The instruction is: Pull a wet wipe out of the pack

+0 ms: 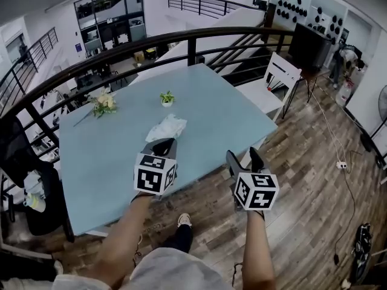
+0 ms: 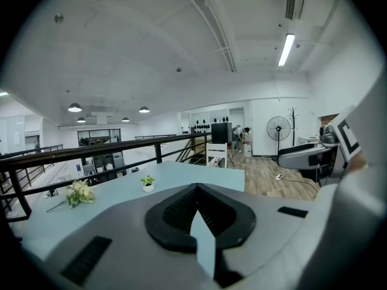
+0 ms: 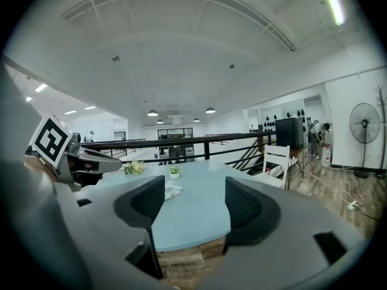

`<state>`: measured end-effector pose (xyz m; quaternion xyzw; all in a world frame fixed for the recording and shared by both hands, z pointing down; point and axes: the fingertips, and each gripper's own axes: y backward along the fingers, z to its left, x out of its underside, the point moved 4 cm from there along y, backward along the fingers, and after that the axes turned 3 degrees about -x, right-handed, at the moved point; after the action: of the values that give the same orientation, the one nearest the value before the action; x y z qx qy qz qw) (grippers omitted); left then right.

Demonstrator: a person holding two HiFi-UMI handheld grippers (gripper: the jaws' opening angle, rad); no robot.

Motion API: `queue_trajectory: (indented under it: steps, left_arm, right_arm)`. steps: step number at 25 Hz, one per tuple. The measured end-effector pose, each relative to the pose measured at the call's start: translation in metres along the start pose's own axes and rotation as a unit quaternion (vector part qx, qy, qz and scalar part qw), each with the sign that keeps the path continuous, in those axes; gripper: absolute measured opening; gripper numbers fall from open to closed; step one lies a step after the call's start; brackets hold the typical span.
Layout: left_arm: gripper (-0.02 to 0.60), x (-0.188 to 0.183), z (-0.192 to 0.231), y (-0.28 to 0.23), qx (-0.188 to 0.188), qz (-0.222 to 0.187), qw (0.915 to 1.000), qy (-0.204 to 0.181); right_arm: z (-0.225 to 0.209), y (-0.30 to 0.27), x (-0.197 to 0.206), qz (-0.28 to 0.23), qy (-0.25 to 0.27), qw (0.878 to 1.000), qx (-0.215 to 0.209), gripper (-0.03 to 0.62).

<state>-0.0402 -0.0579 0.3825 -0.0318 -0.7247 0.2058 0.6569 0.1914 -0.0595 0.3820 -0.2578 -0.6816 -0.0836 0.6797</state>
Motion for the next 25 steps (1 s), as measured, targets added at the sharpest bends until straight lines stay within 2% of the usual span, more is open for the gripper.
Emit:
queue_trajectory:
  steps: [7, 14, 25]
  left_arm:
    - [-0.006, -0.014, 0.038, -0.036, -0.025, 0.011, 0.9996, 0.002]
    - [-0.006, -0.009, 0.084, -0.069, -0.053, 0.027, 0.9978, 0.029]
    - [-0.006, -0.013, 0.142, -0.118, -0.086, 0.040, 0.9945, 0.044]
  right_arm:
    - [-0.002, -0.064, -0.023, 0.003, 0.005, 1.000, -0.029, 0.295]
    - [0.000, -0.126, -0.035, 0.021, 0.018, 0.998, -0.051, 0.295]
    - [0.005, -0.217, -0.056, 0.032, 0.031, 0.995, -0.086, 0.295]
